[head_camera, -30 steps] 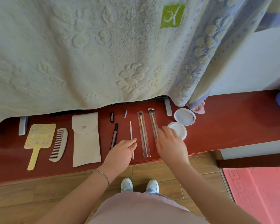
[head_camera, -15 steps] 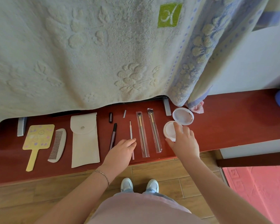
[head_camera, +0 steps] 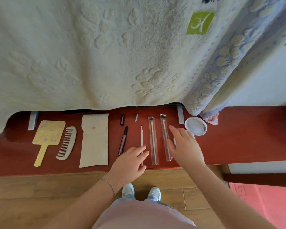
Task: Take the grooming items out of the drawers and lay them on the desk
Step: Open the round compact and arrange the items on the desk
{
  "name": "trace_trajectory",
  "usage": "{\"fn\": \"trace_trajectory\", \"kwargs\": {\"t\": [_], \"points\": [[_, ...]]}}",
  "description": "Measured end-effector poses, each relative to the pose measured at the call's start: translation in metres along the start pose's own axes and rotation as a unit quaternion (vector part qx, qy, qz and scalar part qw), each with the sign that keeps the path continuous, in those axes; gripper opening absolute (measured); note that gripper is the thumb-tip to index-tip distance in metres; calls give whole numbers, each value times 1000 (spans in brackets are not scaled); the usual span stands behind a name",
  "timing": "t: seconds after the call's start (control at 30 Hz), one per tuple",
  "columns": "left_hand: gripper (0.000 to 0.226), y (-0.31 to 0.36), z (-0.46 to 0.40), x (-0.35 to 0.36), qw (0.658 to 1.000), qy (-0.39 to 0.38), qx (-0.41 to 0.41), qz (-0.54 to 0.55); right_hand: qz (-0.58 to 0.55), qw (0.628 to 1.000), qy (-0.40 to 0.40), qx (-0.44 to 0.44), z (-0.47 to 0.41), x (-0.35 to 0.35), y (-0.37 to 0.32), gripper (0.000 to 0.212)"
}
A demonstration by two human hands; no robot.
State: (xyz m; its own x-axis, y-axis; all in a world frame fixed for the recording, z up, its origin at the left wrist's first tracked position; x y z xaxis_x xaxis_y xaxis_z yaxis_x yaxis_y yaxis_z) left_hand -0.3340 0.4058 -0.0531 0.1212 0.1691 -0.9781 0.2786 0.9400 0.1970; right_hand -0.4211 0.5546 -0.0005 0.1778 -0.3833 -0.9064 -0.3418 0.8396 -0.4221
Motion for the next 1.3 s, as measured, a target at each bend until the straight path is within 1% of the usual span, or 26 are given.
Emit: {"fn": "trace_trajectory", "kwargs": {"t": [0.1,0.17,0.23,0.27,0.37,0.47,0.57,0.7,0.8,0.9,0.93,1.0,1.07,1.13,1.2,1.23,1.3], "points": [[54,-1,3,3,1000,-9,5,-16,-37,995,-17,-92,-33,14,-31,30],[53,-3,4,3,1000,2,5,-30,-49,991,-66,-105,-57,27,-45,32],[51,-4,4,4,999,10,1,-32,-21,986,-130,-107,-79,44,-51,37],[50,-4,5,4,999,14,0,-32,-1,982,-147,-120,-88,50,-54,38],[50,-8,8,5,999,21,-12,-23,44,968,-175,-172,-109,67,-62,42],[48,-12,10,5,1000,15,-15,-20,86,955,-214,-188,-121,87,-60,48],[48,-11,13,6,1000,13,-8,-13,117,944,-234,-203,-128,97,-58,49],[51,-10,13,6,1000,19,-5,-4,125,941,-224,-221,-133,101,-56,47],[51,-9,10,8,1000,23,-12,3,108,940,-219,-237,-133,98,-53,42],[50,-7,8,6,999,29,-12,5,70,939,-157,-299,-131,93,-52,38],[50,-6,7,6,999,30,-12,6,74,938,-152,-303,-131,93,-50,39],[49,-5,7,5,999,28,-12,11,78,938,-149,-303,-130,92,-47,42],[50,-5,7,6,1000,25,-13,13,65,938,-155,-303,-129,91,-50,40],[51,-6,7,7,999,22,-17,16,59,943,-167,-282,-130,91,-51,38],[52,-7,8,7,999,20,-18,19,53,947,-174,-266,-129,91,-50,42],[52,-7,8,5,999,21,-19,18,44,949,-166,-264,-127,89,-51,44],[47,-9,11,0,999,32,-29,9,21,952,-114,-284,-124,83,-53,47]]}}
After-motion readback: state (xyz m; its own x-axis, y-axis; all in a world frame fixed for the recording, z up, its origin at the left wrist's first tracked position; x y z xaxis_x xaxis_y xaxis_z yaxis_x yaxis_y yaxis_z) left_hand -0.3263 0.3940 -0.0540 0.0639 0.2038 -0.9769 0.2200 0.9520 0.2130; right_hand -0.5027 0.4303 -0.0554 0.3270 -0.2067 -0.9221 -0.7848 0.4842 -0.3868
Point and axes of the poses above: each hand's wrist, its own z-axis away from the middle knuckle, its own x-axis out of the palm, y = z × x, the point moved 6 cm from there along -z, towards the middle knuckle, and after that the axes turned 7 degrees about -z, right-handed, at the moved point
